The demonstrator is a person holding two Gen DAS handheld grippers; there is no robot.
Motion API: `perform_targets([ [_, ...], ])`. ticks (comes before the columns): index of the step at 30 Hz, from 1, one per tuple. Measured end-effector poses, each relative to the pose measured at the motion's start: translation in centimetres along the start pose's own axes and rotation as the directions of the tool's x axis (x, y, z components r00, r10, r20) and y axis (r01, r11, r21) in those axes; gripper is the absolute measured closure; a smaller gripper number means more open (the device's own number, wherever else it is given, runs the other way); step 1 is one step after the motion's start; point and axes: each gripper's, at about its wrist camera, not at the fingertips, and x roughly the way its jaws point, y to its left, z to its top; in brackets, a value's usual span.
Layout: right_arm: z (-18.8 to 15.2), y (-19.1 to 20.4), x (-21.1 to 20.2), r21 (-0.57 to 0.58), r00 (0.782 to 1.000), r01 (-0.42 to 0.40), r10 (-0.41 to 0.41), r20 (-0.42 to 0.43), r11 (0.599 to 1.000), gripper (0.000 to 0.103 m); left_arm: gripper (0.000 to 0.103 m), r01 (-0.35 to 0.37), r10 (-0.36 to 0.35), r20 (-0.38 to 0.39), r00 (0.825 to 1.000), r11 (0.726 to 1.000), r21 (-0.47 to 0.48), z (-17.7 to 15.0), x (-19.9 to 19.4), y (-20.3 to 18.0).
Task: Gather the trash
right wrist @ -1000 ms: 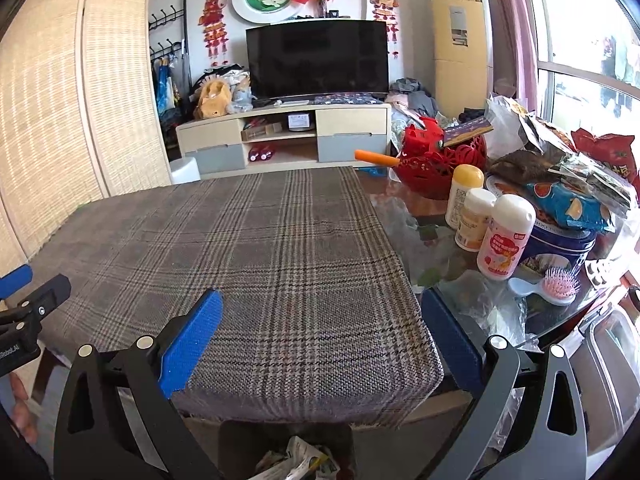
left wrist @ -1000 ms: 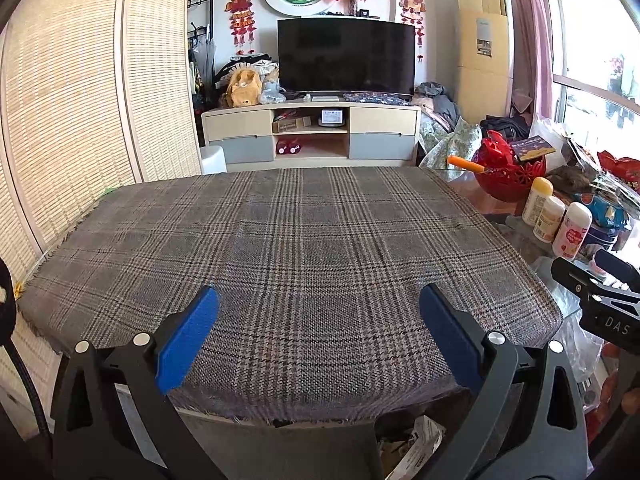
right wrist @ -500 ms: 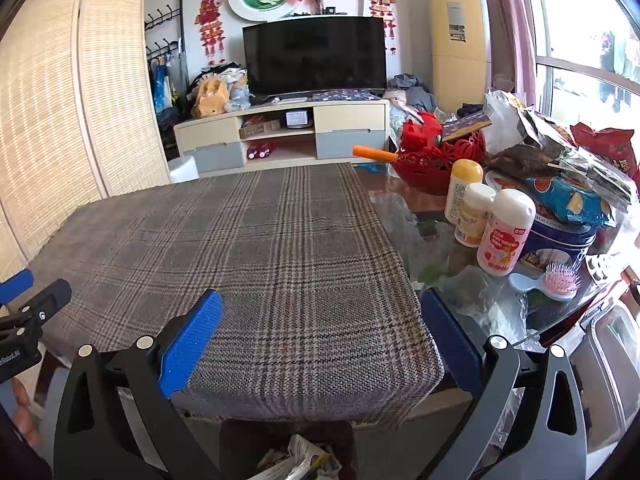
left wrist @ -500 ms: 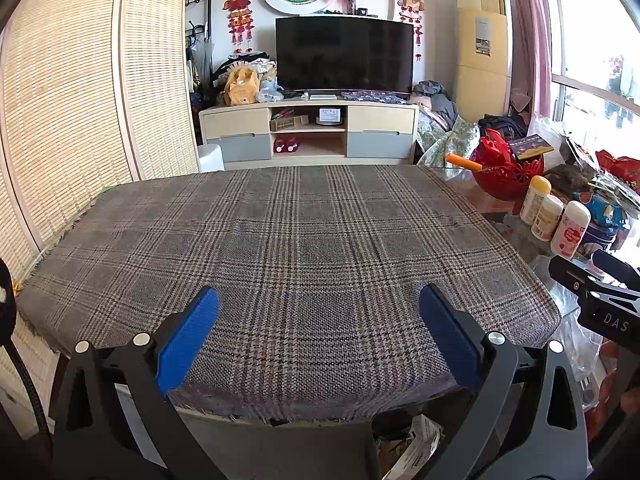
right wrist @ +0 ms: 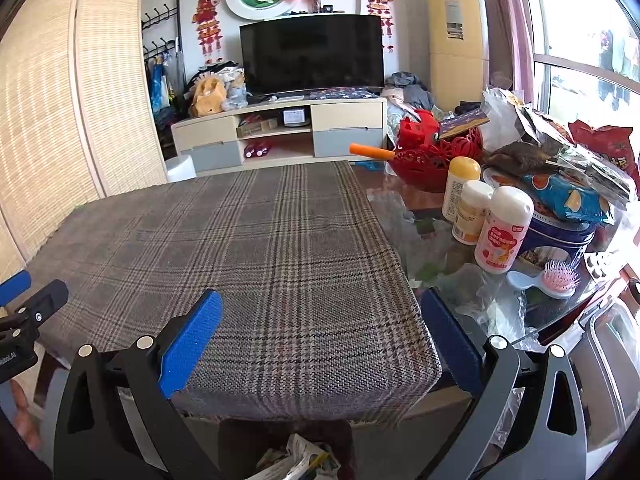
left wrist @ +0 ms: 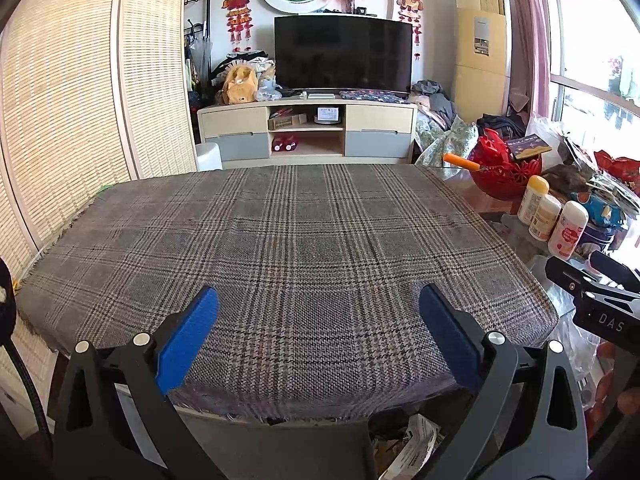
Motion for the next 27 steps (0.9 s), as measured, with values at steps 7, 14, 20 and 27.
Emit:
perform_targets([
  [7, 0.06, -0.01, 0.02, 0.0, 1.0, 0.001, -0.001, -0.001, 1.0, 0.003, 0.008, -0.001, 0.001, -0.002, 1.0, 1.0, -0.01, -0.06, -0.02, 0.11],
  [14, 0.07, 0.0, 0.01, 0.006, 1.0, 0.0, 0.001, -0.001, 1.0, 0.003, 0.008, -0.002, 0.002, 0.004, 1.0, 1.0, -0.011, -0.02, -0.18, -0.03],
  [20, 0.08, -0.02, 0.02, 0.008, 1.0, 0.001, -0.001, -0.001, 1.0, 0.003, 0.008, -0.002, 0.002, 0.001, 1.0, 1.0, -0.016, 0.04, -0.19, 0.02],
  [27, 0.08, -0.15, 0.1, 0.011, 1.0, 0.006, -0.006, -0.007, 1.0, 0.003, 0.008, -0.011, 0.011, 0.002, 1.0, 0.999, -0.031, 0.05, -0.29, 0.45],
])
